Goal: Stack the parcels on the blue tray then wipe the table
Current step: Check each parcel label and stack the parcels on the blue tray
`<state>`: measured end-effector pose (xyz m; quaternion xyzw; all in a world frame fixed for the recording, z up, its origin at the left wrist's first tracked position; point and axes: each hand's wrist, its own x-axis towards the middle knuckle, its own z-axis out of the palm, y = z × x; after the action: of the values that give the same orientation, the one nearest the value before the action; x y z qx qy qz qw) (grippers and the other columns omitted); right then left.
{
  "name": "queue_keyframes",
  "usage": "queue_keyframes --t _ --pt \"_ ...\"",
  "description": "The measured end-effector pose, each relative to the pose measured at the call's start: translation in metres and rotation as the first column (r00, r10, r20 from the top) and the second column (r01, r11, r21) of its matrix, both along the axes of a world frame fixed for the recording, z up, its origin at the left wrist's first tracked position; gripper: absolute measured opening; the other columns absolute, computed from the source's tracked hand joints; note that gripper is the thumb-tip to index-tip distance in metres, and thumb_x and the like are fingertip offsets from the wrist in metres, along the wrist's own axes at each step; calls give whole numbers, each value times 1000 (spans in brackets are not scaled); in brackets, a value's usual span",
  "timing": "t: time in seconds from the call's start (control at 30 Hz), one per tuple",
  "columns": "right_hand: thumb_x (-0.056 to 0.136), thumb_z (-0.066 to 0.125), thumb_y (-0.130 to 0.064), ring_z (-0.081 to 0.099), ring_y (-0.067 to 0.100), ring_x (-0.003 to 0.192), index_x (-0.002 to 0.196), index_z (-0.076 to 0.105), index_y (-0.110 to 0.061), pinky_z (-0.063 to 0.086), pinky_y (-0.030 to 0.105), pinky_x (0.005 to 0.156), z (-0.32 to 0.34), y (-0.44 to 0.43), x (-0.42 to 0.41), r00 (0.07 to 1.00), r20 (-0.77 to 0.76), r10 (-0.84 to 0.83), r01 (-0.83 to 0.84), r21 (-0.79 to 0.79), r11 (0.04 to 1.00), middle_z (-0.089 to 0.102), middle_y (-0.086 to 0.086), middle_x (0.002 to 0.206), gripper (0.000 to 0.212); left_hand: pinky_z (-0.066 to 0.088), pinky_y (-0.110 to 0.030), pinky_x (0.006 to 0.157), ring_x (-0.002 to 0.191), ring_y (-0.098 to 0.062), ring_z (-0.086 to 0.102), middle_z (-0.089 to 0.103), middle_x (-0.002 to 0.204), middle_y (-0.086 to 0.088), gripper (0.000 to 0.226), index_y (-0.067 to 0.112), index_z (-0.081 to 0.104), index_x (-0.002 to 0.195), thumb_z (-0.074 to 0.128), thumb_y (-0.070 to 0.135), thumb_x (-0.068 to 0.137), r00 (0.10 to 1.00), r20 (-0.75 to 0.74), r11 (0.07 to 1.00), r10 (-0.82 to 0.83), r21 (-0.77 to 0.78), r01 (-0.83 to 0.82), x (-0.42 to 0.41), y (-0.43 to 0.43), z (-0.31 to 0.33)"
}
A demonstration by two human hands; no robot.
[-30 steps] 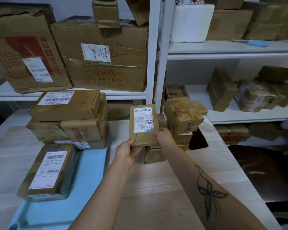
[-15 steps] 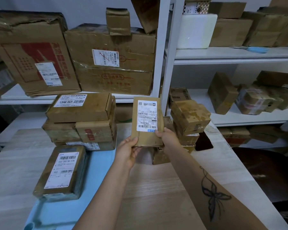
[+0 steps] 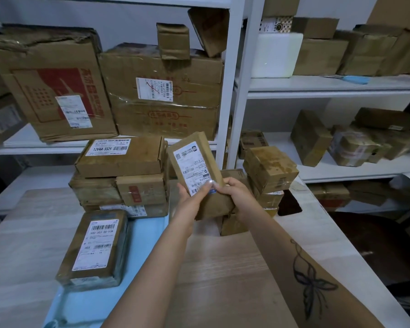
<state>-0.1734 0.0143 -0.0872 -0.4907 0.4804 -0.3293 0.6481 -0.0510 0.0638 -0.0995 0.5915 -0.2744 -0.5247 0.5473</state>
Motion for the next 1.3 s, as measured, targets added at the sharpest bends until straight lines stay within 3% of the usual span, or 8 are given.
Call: queue_keyframes --t 0.1,0.23,0.4,0.53,0.7,0.97,1.13,1.3 --pt "93 53 -41 66 14 76 76 70 -22 51 37 83 8 3 2 992 98 76 -81 49 995 71 -2 77 31 42 -48 101 122 -26 48 45 140 -4 96 29 5 150 67 42 77 999 -27 999 -44 -31 44 -6 0 8" --pt "95 53 -29 53 8 66 91 64 -16 39 20 59 12 1 3 1000 -7 0 0 -29 1000 64 -5 81 17 50 -38 80 93 -25 61 68 100 -9 57 15 54 125 69 32 73 942 -307 989 -137 -92 114 -5 11 16" --pt "88 65 -24 54 16 104 131 49 -13 45 26 73 9 -7 0 994 -70 -88 88 4 996 54 0 125 47 47 -41 77 87 -32 59 68 89 -14 38 10 62 103 34 19 80 834 -544 990 -94 -140 21 9 18 7" --pt "90 61 -20 65 29 104 132 54 -8 54 43 88 9 -9 1 998 19 -54 52 125 991 66 13 120 44 47 -42 75 85 -33 59 70 84 -14 43 7 62 100 34 12 67 811 -578 992 -97 -127 28 11 22 12" --pt "91 57 -4 67 26 96 122 59 -4 57 33 73 10 -9 0 983 152 -99 84 104 991 69 13 111 32 49 -37 74 79 -28 59 70 74 -10 37 4 62 97 29 3 81 857 -511 998 66 33 -57 17 9 6" --pt "82 62 9 68 22 93 116 59 -5 54 32 74 15 -8 1 970 159 -183 175 62 983 72 7 102 37 45 -31 71 91 -16 56 58 109 -6 54 19 35 140 51 8 89 982 -142 992 124 14 -124 15 -2 3" --pt "85 62 5 67 15 81 115 59 -6 52 19 48 18 -4 -1 956 206 -207 192 93 977 70 5 96 32 43 -30 81 101 -15 55 56 125 -3 62 24 32 144 59 17 89 998 33 998 52 -27 -51 15 0 8" --pt "87 67 -19 68 20 91 122 58 -8 57 32 71 17 2 4 976 168 -140 126 89 988 70 7 103 38 44 -33 89 108 -19 54 52 132 -2 71 23 31 144 64 41 84 992 77 994 -103 -25 105 11 7 16"
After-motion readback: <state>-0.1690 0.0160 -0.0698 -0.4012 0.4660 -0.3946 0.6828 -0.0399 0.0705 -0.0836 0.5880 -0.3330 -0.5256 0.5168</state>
